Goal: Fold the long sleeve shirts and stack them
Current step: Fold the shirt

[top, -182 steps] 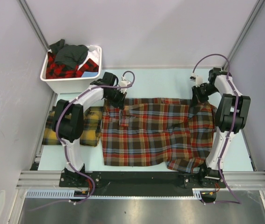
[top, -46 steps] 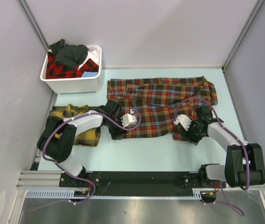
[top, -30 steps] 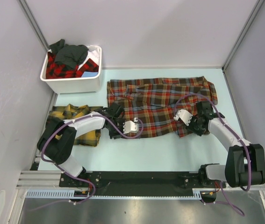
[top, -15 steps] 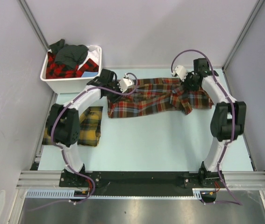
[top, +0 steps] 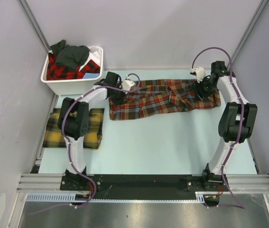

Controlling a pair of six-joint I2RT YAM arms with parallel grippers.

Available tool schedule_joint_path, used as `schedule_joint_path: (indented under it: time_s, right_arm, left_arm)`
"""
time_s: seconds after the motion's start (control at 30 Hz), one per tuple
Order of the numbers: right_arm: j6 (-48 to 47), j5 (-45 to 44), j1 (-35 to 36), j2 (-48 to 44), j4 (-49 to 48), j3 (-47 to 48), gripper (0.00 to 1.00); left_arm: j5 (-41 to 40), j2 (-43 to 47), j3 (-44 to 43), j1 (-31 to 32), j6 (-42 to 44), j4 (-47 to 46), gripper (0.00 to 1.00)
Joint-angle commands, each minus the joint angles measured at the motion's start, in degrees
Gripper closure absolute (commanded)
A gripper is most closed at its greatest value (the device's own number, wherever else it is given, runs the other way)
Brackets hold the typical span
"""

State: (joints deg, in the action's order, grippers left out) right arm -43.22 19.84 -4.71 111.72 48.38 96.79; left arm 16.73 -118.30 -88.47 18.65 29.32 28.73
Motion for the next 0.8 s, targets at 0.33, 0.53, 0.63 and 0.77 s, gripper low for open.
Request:
schedule_joint_path:
  time_s: [0.33,0.53,0.63,0.77]
  right_arm:
    - [9.65,6.27,4.44,7.10,-1.18,-2.48,0.37]
    - [10.26,5.12,4.53,3.26,0.04,-3.98,0.90]
    - [8.77,6.00,4.27,-5.00,2.32,-6.87,1.00]
    - [5.79,7.06,3.74,-16.60,8.90,-11.97,1.00]
  left_arm:
    - [1.38,-1.14,-4.43,-0.29,0.12,0.36,1.00]
    - [1.64,1.13,-2.86,-0.20,1.09,0.45,1.00]
    - [3.30,4.74,0.21,-0.20,2.84,0.27,1.00]
    - [4.19,10.53,5.49,-0.02,7.31,-0.08,1.00]
